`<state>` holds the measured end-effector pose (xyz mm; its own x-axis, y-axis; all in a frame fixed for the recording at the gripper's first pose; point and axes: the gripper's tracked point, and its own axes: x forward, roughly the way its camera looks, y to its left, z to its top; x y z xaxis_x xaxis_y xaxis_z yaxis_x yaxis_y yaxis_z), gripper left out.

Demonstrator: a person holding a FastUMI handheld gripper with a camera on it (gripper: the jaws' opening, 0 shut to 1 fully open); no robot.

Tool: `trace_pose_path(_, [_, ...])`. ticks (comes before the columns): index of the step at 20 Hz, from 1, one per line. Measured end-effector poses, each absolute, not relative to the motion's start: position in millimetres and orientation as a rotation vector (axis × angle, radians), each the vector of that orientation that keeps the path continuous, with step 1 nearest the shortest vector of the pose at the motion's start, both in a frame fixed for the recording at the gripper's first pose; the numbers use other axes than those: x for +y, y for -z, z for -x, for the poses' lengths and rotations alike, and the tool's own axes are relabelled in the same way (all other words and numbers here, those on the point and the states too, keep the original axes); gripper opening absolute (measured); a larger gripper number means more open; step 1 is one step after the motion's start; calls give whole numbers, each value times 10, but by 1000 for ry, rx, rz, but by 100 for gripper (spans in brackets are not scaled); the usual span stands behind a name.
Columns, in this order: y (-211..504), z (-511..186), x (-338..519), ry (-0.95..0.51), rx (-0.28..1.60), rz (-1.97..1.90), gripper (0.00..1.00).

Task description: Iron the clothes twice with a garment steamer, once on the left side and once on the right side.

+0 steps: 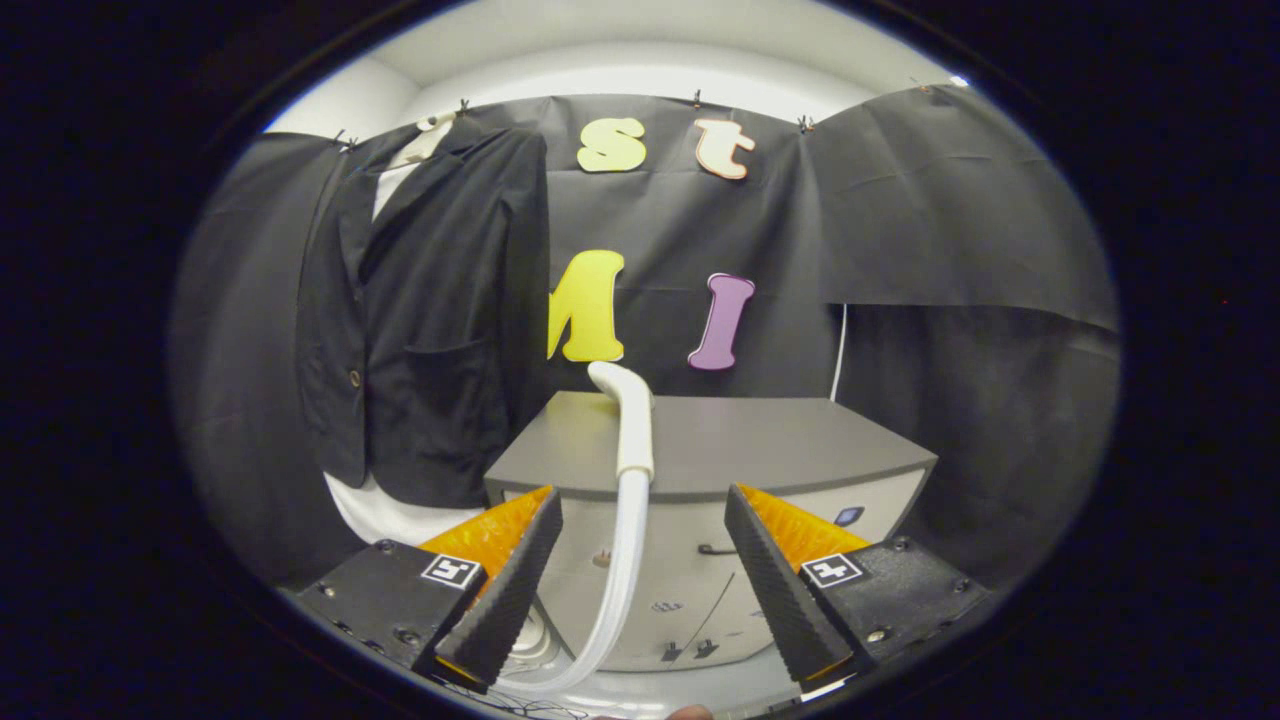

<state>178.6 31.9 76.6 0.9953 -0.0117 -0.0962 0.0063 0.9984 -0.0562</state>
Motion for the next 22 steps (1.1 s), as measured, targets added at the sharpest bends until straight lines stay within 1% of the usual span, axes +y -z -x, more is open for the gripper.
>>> trace_pose_path(2, [-929, -2016, 292, -2, 104, 45, 100])
trace_pose_path(6, [-979, -2559, 262, -22, 180, 74, 100])
trace_pose_path(9, [-884, -2850, 337, -62, 258, 77, 100])
trace_pose_path(15, [-691, -3206, 377, -74, 382, 120, 100])
trace_pose_path(16, [-647, -3258, 354, -72, 410, 111, 98])
trace_pose_path(18, [-571, -3313, 389, -76, 469, 82, 92])
trace_pose_path(22, [-353, -3338, 391, -77, 536, 57, 74])
